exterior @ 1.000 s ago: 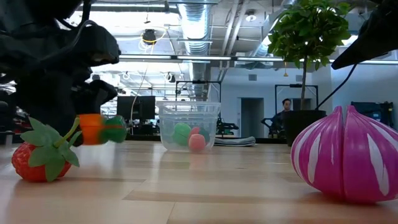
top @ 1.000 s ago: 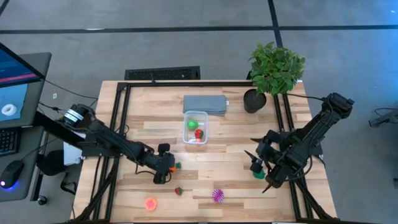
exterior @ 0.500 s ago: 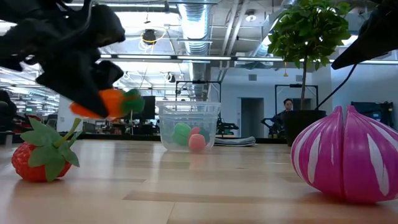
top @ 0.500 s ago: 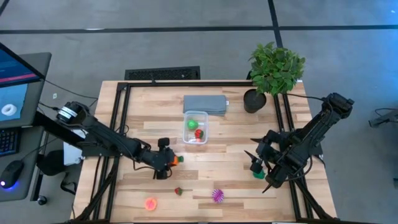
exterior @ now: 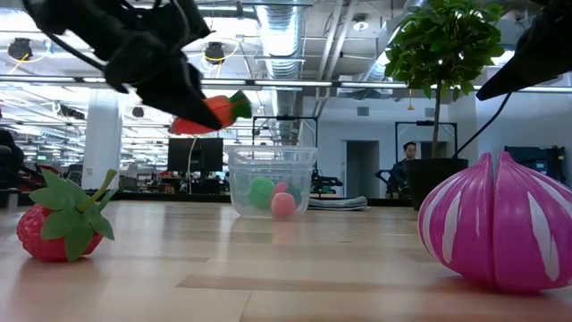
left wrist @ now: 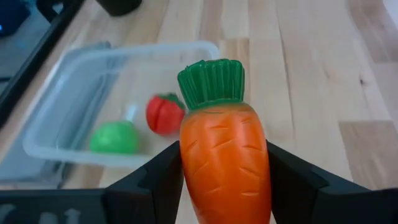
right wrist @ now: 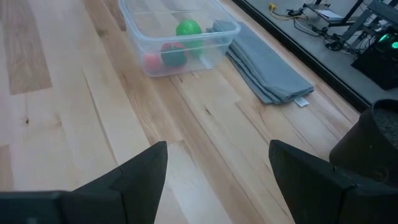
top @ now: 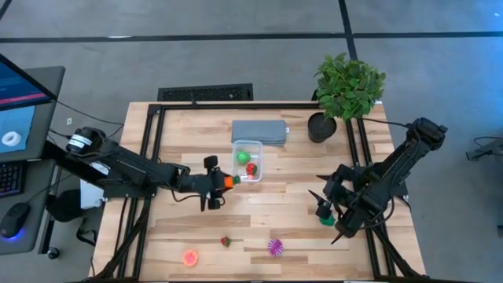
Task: Pick and placing Produce into tupperware
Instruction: Put the orange carrot into the transparent bin
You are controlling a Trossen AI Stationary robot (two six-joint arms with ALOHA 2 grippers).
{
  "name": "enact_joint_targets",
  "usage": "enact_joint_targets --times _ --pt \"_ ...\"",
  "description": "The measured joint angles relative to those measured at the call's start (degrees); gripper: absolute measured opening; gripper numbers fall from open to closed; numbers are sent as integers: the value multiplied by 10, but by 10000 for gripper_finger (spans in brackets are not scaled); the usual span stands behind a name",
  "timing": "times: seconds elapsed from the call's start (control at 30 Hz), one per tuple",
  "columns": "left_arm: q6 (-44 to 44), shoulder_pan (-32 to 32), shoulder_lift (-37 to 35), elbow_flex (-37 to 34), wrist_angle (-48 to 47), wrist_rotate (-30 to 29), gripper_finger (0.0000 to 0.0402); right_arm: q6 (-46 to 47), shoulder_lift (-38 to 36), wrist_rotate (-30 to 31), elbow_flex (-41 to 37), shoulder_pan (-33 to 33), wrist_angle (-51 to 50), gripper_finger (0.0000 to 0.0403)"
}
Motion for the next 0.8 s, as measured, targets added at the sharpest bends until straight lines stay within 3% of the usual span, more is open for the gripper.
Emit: enact_joint_targets --times 0.53,0.8 --pt "127 137 0 0 134 110 182 0 28 0 0 0 0 306" --pt "93 195 10 1 204 155 182 0 28 4 0 0 -1 306"
